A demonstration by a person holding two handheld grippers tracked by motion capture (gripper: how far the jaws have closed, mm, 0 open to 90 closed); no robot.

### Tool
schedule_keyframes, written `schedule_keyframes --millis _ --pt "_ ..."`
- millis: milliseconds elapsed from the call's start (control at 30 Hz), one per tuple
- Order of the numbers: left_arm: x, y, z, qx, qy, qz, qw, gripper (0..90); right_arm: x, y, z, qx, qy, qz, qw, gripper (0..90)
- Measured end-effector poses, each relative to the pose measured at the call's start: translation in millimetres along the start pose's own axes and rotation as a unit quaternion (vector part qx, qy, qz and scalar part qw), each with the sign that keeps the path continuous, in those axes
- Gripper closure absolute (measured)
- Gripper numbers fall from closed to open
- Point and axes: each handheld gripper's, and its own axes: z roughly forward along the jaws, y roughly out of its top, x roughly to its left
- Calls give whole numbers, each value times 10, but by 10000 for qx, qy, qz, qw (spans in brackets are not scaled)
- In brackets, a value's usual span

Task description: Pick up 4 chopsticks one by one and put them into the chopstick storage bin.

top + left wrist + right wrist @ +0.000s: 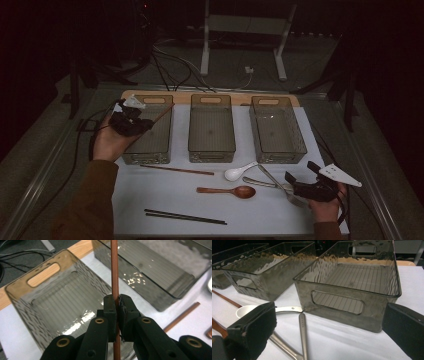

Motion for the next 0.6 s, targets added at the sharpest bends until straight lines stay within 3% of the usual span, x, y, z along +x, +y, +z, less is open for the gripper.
schedule_keyframes --millis 600 --pt "219 198 115 9 279 -382 9989 862 -6 1 4 -6 6 18 10000 0"
